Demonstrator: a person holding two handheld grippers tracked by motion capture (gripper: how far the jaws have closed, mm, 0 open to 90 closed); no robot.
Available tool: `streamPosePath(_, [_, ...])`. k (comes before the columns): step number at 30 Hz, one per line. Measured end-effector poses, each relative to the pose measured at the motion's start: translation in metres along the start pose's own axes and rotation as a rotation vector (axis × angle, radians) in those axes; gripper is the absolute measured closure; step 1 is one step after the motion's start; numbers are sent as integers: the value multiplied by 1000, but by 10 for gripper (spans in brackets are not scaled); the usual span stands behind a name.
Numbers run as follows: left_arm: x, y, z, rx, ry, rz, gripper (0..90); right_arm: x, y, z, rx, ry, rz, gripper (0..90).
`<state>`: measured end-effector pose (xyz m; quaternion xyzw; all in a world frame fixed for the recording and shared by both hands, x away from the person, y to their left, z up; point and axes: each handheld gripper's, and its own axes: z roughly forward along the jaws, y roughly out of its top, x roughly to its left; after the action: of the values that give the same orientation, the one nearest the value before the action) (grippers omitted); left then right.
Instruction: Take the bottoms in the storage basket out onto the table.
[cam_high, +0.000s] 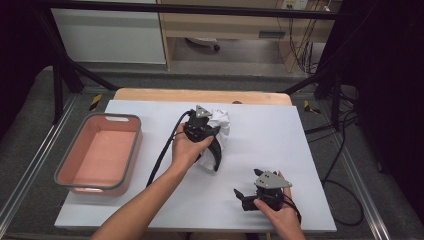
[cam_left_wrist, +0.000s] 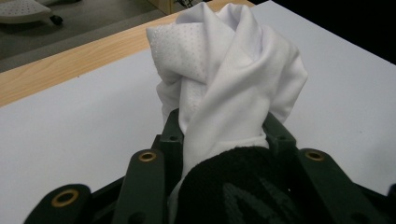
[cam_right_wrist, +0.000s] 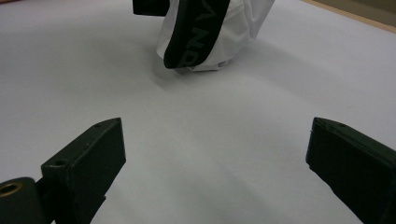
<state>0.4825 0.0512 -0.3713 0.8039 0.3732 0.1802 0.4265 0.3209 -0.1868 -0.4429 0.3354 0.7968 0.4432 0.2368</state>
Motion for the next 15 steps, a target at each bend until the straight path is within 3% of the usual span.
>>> streamPosePath(4, [-4, -2, 2, 13, 6, 36, 600, 1, 0, 1, 2, 4, 0, 49])
streamPosePath(6, [-6, -3, 3, 16, 2, 36, 599, 1, 1, 2, 9, 7, -4, 49])
streamPosePath(9, [-4, -5, 6, 18, -16, 2, 599, 2, 1, 2, 10, 7, -6, 49])
streamPosePath(12, [-4, -8, 8, 27, 12, 25, 597, 1, 1, 2, 9, 5, 0, 49])
streamPosePath(15, [-5, -11, 11, 26, 4, 13, 596, -1, 2, 4, -1, 7, 15, 48])
